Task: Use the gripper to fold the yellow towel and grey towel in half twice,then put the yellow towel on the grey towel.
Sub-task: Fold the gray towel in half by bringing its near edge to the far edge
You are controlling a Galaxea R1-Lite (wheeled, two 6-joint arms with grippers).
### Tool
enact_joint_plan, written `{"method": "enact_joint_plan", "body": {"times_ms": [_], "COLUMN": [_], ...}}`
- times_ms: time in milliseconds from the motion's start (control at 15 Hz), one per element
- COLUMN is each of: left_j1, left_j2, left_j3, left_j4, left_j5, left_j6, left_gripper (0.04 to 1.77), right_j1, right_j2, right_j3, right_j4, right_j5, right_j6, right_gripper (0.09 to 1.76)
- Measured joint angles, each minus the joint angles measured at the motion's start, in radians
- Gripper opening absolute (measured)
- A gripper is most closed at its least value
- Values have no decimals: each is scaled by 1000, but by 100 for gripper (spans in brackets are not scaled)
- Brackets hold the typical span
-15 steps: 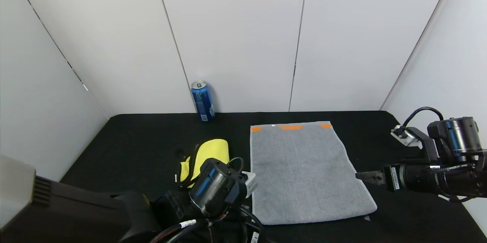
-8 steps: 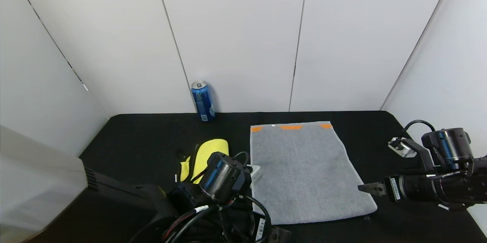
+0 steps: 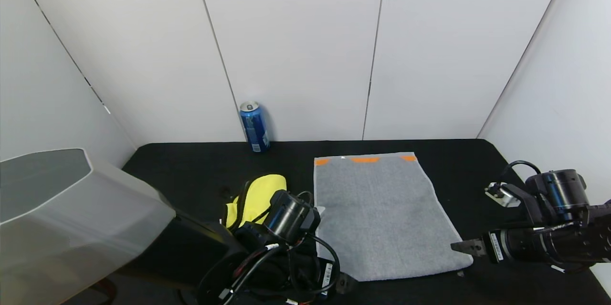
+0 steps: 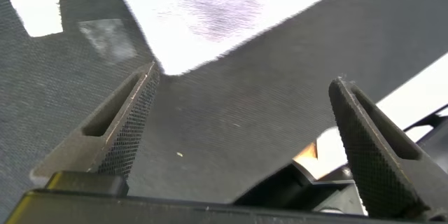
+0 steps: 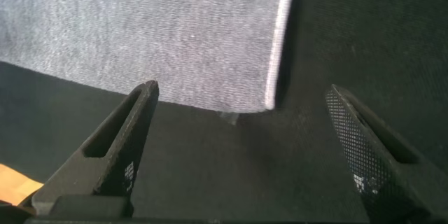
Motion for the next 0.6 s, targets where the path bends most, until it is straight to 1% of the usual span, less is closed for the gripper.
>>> {"method": "enact_joint_plan", "body": {"times_ms": [267,600], "left_j1": [18,20], "left_j2": [31,71], "left_j3": [-9,-32], "left_j4": [0,-1], "left_j5": [1,0], "left_j6": [2,10], "left_gripper": [172,172], "right_j1": [-3,-4], "right_j2": [3,6], "right_j3": [1,3], "right_j4": [0,0], "right_j5": [0,0], "right_j6": [0,1], "right_gripper": [171,171]}}
